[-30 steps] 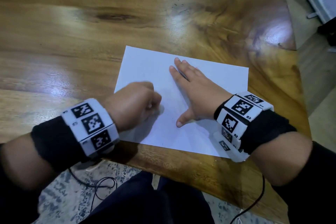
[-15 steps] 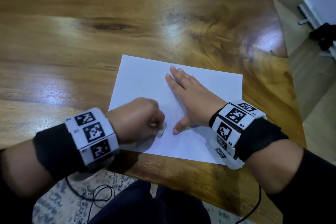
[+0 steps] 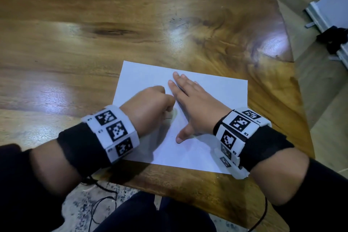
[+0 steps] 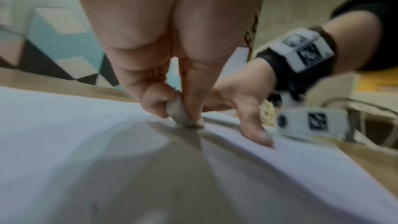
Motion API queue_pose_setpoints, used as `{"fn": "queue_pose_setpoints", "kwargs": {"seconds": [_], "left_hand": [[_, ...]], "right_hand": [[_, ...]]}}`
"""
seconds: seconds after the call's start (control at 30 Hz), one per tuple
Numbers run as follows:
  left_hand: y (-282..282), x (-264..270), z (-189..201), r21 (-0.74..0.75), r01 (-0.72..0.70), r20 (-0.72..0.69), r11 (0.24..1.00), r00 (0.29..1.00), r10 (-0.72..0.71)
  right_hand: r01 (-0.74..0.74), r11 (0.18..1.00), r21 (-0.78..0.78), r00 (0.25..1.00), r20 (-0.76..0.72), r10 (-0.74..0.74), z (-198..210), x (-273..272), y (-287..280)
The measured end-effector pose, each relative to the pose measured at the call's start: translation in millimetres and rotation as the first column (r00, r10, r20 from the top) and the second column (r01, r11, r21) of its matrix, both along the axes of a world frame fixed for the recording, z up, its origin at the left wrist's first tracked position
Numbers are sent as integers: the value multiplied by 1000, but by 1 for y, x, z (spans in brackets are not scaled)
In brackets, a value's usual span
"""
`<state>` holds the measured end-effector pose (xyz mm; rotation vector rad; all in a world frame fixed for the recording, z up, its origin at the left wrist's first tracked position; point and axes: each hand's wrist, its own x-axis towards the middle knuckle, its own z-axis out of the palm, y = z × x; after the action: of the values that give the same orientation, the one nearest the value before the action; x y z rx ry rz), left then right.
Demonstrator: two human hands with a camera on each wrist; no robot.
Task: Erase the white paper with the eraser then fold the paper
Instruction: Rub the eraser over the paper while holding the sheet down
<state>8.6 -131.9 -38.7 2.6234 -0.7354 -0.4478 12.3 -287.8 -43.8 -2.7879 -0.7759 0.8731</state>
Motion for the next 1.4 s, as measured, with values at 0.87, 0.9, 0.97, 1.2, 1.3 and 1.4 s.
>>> {"fn": "queue_pose_setpoints", "kwargs": {"seconds": [0.87,0.9,0.97,1.2,1.3,1.4], "left_hand": [[62,6,-13,-154,-150,-149,977,981,127],[62,5,-14,-174,-192,-208,966,966,154],[54,8,-12,-266,-370,-385,890,887,253],[15,44,9,13,-260,-50,965,964,260],[-6,59,11,-6,-273,-18,962,962,273],[-6,58,9,0,-228,-30,974,973,228]], "right_hand": [[156,987,23,986,-57,-155,4,-7,-15],[153,988,23,987,-53,-152,3,-8,-13],[144,989,19,989,-45,-143,1,-6,-11],[129,991,-20,991,-31,-130,2,-3,-7],[133,991,-28,990,-37,-134,4,-2,-5],[131,991,-32,991,-31,-132,4,-2,-5]]}}
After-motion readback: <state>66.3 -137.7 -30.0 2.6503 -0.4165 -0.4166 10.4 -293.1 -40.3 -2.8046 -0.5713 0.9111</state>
